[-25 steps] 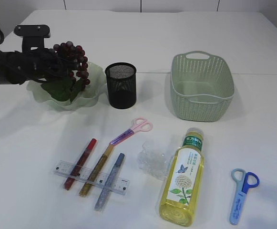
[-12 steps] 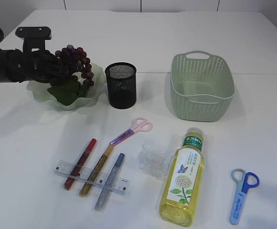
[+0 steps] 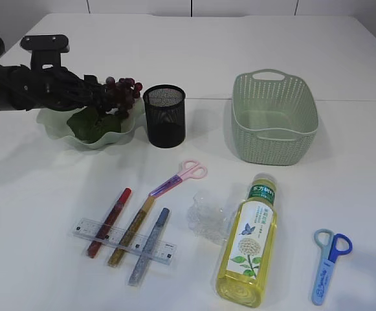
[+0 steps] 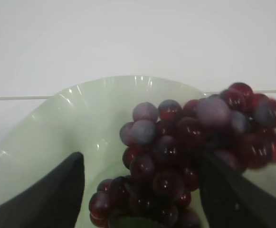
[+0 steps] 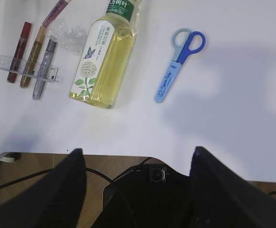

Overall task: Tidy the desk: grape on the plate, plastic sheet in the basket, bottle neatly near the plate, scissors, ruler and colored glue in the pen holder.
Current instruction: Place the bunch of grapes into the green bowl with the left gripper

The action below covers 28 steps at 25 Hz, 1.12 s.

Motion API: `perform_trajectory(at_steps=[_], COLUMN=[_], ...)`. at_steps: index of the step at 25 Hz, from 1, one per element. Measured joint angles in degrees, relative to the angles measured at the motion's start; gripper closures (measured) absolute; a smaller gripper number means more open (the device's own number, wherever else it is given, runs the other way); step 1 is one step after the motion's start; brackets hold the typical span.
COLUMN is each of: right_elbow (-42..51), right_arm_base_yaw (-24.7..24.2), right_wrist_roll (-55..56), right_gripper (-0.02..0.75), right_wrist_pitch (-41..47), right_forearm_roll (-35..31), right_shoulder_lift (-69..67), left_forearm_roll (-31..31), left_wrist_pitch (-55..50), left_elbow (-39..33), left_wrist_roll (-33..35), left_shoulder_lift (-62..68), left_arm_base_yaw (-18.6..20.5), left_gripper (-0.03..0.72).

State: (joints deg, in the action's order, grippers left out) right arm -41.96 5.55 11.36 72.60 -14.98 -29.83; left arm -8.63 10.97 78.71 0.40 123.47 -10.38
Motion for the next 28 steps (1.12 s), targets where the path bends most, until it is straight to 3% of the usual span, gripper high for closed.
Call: perform_trajectory(at_steps=[9,13,28], right_elbow=[0.00,0.00,0.00], right_arm_base_yaw=[0.00,0.00,0.00], right_wrist_roll=[0.00,-0.76,-1.12], right_gripper=[0.207,0.207,0.207], right_wrist_pitch=[0.00,0.00,-1.81], right_forearm_roll=[0.00,0.00,-1.02], right_shoulder_lift=[0.00,0.00,0.00], left_forearm_roll=[0.00,0.00,0.21], left_wrist_pitch=[-0.52,-5.78,-51.50], left_elbow=[0.00,0.00,0.00], left_wrist_roll=[0.00,0.00,0.00], left_shoulder_lift=[-4.31,-7.89,-29.62], left_arm_base_yaw=[0.13,0.66,0.62], left_gripper=[0.139,0.140,0.140])
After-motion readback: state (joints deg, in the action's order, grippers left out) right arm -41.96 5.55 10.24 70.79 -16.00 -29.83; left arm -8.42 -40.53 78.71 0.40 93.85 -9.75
